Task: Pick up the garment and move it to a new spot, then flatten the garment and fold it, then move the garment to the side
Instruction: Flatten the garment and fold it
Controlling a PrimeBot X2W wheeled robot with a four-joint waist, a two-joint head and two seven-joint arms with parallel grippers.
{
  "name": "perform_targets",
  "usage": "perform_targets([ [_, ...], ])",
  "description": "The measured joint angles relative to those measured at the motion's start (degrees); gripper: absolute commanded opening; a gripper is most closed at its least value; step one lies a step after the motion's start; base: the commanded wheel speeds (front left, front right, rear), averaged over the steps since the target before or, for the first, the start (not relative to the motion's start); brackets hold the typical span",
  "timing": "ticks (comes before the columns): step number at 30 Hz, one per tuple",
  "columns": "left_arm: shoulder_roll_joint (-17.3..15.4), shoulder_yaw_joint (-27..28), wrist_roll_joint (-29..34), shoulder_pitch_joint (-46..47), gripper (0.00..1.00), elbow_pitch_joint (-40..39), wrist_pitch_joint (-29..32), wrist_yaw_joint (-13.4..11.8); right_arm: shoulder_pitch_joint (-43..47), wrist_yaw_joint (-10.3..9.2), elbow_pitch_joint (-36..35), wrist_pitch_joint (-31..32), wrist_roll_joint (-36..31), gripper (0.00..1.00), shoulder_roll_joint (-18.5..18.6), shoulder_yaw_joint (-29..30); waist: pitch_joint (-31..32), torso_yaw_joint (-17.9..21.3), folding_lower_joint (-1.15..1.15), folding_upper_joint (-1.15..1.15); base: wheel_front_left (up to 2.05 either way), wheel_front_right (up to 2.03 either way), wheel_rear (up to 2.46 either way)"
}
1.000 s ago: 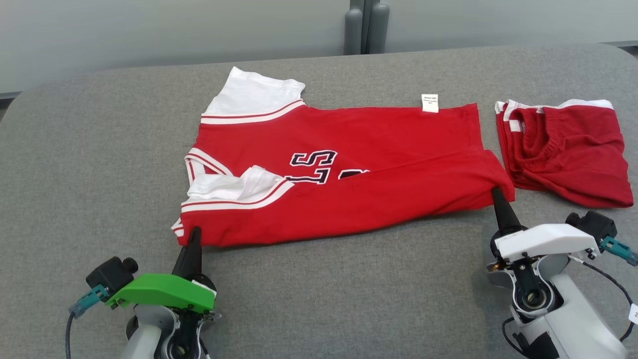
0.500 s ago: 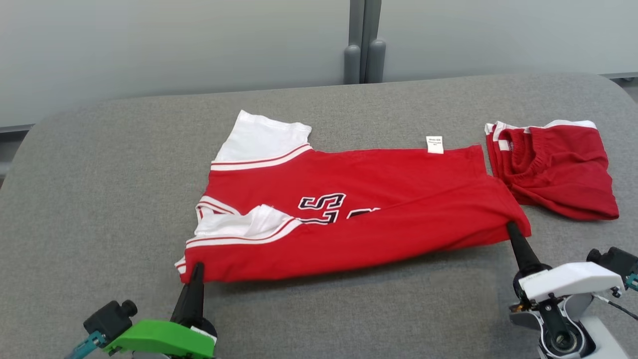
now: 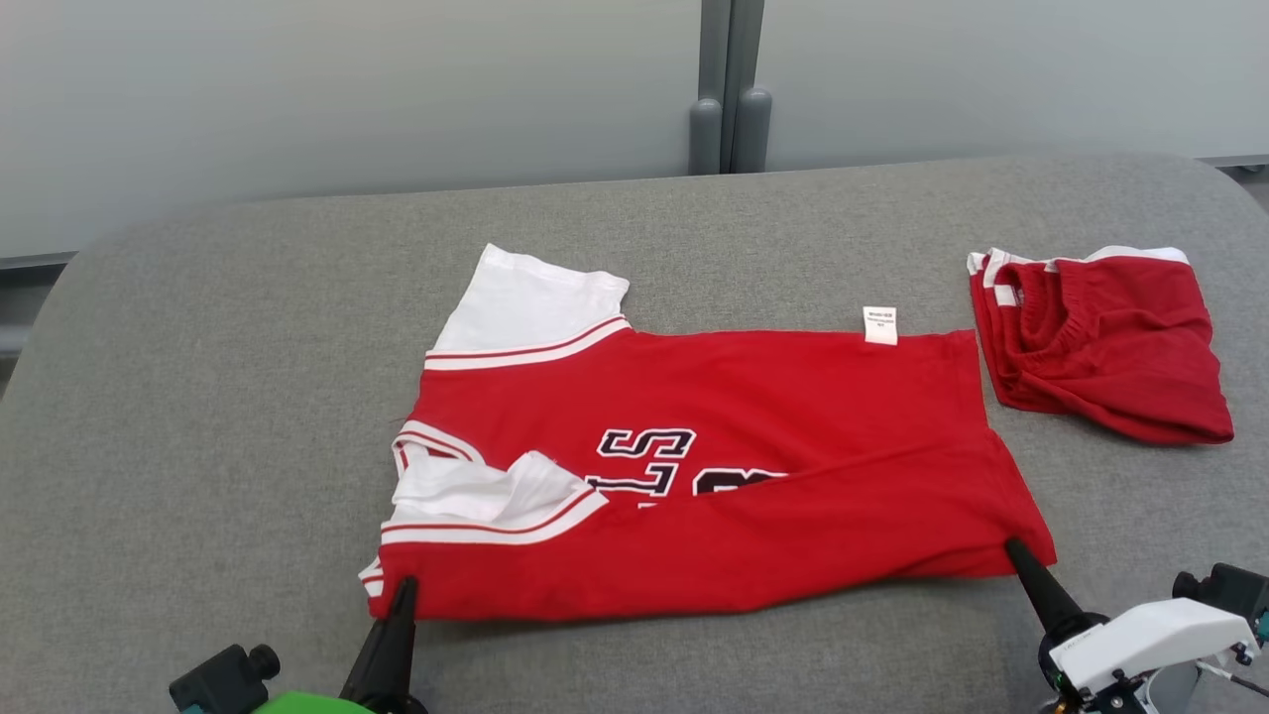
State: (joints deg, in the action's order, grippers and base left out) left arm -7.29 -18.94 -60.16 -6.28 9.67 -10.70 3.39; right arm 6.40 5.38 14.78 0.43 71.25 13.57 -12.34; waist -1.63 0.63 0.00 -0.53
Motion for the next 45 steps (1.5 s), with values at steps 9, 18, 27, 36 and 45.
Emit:
perform_targets([
  [9,-1.3,0.3,-0.3,-3.4,0.00,-3.2,1.5,-2.3,3.3,-2.00,-2.7,2.0,0.6,0.00,1.1,0.1,-0.5,0.2,0.00,0.00,0.00,0.00,0.00],
  [18,-1.8,0.3,-0.1,-4.7,0.91,-2.9,2.6,-5.7,3.8,-4.07,-3.0,2.7,0.5,0.91,1.4,-0.2,-0.9,0.5,0.00,0.00,0.00,0.00,0.00],
  [27,-2.9,0.6,1.0,-5.0,1.00,-3.2,2.7,-7.5,6.4,-6.58,-2.3,2.7,-1.3,1.00,4.4,0.5,-1.5,0.8,0.00,0.00,0.00,0.00,0.00],
  [36,-5.9,1.9,5.0,-3.8,1.00,-6.2,2.1,-8.2,1.4,-7.40,-6.5,1.8,-9.9,1.00,11.2,0.3,-3.1,1.6,0.00,0.00,0.00,0.00,0.00],
  [45,-7.6,-2.1,12.0,8.9,1.00,-7.0,4.2,-8.2,-10.3,-6.81,-8.5,3.8,-19.2,1.00,16.7,-4.5,-6.3,1.5,0.00,0.00,0.00,0.00,0.00],
])
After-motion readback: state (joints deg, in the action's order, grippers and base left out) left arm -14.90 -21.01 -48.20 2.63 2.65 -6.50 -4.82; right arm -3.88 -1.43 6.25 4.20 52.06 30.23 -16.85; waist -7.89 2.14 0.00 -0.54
